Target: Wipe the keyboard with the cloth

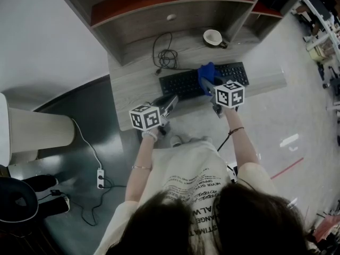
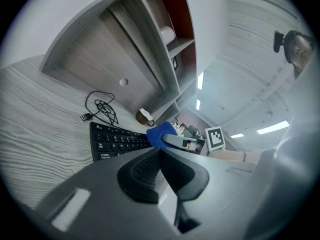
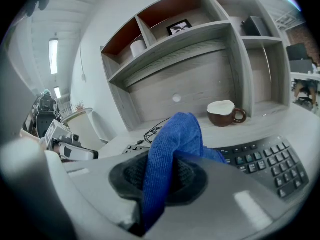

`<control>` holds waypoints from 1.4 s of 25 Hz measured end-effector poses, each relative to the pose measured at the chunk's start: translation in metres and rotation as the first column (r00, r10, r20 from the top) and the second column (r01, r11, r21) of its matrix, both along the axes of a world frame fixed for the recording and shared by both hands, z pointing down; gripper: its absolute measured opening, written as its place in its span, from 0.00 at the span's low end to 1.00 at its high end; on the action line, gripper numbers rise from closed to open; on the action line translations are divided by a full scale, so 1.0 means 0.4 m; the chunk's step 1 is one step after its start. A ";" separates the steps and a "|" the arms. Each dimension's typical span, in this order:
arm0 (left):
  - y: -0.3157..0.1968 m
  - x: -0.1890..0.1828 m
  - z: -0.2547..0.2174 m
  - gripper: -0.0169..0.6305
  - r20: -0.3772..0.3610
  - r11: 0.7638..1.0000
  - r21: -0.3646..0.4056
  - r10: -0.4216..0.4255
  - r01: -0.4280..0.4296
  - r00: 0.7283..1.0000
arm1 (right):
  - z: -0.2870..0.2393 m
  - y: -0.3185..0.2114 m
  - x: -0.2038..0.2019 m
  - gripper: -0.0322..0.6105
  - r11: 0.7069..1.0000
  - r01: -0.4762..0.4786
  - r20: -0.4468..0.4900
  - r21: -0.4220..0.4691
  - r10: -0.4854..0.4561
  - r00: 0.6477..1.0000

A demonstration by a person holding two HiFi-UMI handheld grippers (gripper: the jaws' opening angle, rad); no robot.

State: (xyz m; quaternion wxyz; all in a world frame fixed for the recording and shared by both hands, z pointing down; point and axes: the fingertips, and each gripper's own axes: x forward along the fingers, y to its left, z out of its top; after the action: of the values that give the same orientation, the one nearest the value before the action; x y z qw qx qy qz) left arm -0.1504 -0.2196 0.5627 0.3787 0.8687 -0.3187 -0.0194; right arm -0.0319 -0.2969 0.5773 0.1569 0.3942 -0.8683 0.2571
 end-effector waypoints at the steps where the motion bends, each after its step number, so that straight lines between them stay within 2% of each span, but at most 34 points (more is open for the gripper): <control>1: 0.000 0.000 0.001 0.02 0.000 1.000 -0.001 0.000 0.000 1.000 | 0.000 0.000 -0.004 0.13 1.000 0.002 0.001 0.000 -0.002 1.000; 13: 0.001 0.005 0.009 0.02 0.004 1.000 -0.003 -0.002 0.002 1.000 | -0.001 0.004 -0.031 0.13 1.000 0.030 0.000 0.006 -0.030 1.000; 35: 0.034 -0.049 0.011 0.02 0.014 0.999 0.003 -0.050 0.050 0.999 | -0.013 0.034 -0.160 0.13 0.991 0.136 -0.004 0.014 -0.135 0.991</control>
State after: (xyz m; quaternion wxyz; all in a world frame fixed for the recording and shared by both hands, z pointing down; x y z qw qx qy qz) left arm -0.1700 -0.2060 0.5670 0.3746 0.8611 -0.3429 -0.0235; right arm -0.0959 -0.2834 0.5721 0.1724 0.3357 -0.8946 0.2393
